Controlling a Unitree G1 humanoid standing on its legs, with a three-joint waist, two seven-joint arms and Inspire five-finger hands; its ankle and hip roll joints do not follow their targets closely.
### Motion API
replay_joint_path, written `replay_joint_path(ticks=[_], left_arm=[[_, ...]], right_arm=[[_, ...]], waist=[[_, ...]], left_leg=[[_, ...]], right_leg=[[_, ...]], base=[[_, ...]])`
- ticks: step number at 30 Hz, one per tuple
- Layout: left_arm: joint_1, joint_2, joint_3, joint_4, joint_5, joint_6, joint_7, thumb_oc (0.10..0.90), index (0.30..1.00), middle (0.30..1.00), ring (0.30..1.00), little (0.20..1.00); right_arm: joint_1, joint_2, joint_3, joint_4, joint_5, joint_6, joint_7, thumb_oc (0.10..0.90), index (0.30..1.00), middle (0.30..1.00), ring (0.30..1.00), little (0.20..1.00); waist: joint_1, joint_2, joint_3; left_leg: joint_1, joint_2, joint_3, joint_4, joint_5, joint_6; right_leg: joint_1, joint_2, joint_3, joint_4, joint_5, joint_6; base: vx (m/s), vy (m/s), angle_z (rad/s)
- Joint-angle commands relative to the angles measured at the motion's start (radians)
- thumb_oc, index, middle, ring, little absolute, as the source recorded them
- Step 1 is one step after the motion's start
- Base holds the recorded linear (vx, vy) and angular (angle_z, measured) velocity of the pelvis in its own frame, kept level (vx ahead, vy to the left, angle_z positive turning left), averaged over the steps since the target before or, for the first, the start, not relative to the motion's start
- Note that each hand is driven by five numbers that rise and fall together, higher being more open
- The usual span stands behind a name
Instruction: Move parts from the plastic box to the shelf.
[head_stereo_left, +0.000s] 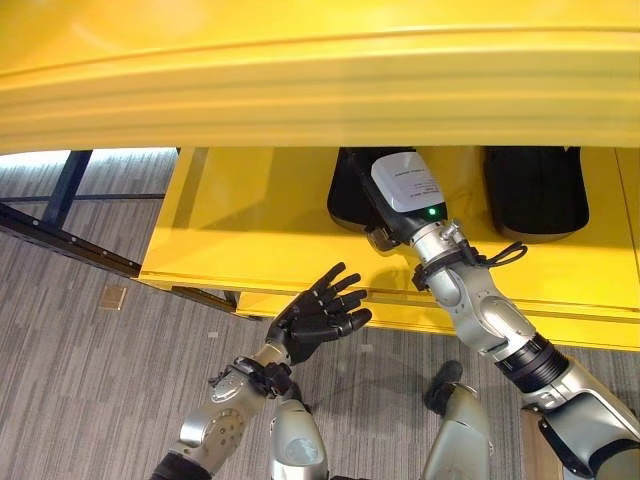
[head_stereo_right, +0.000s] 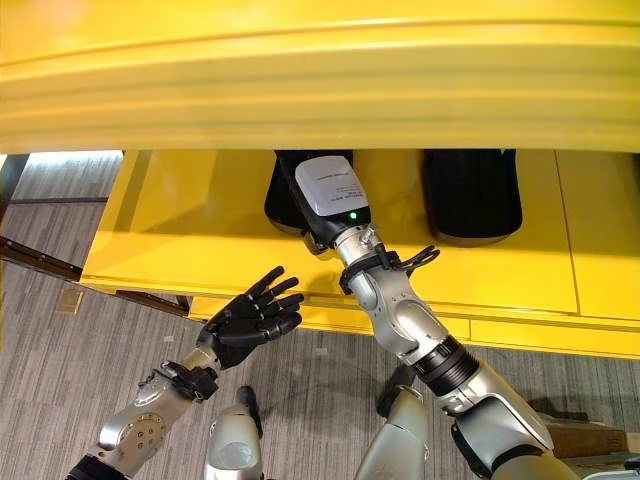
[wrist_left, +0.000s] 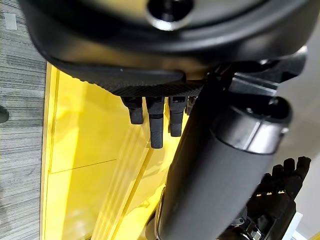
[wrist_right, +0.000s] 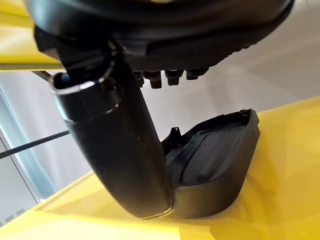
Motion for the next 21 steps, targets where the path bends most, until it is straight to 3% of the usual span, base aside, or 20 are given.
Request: replay_joint_path(ticks=[1, 5, 12, 21], left_arm=[[-0.044, 0.029, -0.018, -0.168, -0.040, -0.061, -0.037, 0.900, 1.000, 1.000, 1.000, 1.000], [-0.035, 0.031, -0.006, -0.168, -0.037, -0.063, -0.053, 0.900, 1.000, 1.000, 1.000, 1.000], [-0.022, 0.039, 0.017, -0.178, -0.042, -0.067, -0.061, 0.900, 1.000, 1.000, 1.000, 1.000], [0.000, 0.045, 0.049, -0.203, -0.033, -0.061, -0.068, 0.900, 1.000, 1.000, 1.000, 1.000]], right_arm=[[-0.149, 0.023, -0.015, -0.160, -0.018, -0.012, -0.028, 0.900, 1.000, 1.000, 1.000, 1.000], [-0.128, 0.011, -0.011, -0.189, 0.019, -0.014, 0.011, 0.900, 1.000, 1.000, 1.000, 1.000], [-0.088, -0.034, -0.017, -0.262, 0.002, 0.040, 0.125, 0.900, 1.000, 1.000, 1.000, 1.000], [-0.007, -0.094, -0.063, -0.403, 0.076, -0.015, 0.085, 0.900, 1.000, 1.000, 1.000, 1.000]], waist=[[-0.004, -0.001, -0.046], [-0.006, -0.005, -0.047], [-0.013, -0.013, -0.043], [-0.026, -0.027, -0.039]], left_leg=[[-0.090, 0.009, 0.030, 0.012, 0.034, 0.099], [-0.088, 0.011, 0.032, 0.009, 0.035, 0.098], [-0.088, 0.015, 0.036, 0.011, 0.033, 0.099], [-0.091, 0.025, 0.037, 0.017, 0.032, 0.097]], right_leg=[[0.142, -0.054, -0.001, 0.092, -0.186, 0.090], [0.147, -0.050, -0.003, 0.085, -0.184, 0.091], [0.147, -0.045, 0.002, 0.081, -0.184, 0.092], [0.152, -0.025, 0.010, 0.070, -0.181, 0.093]], base=[[0.00, 0.000, 0.00], [0.00, 0.000, 0.00], [0.00, 0.000, 0.00], [-0.01, -0.024, -0.03]])
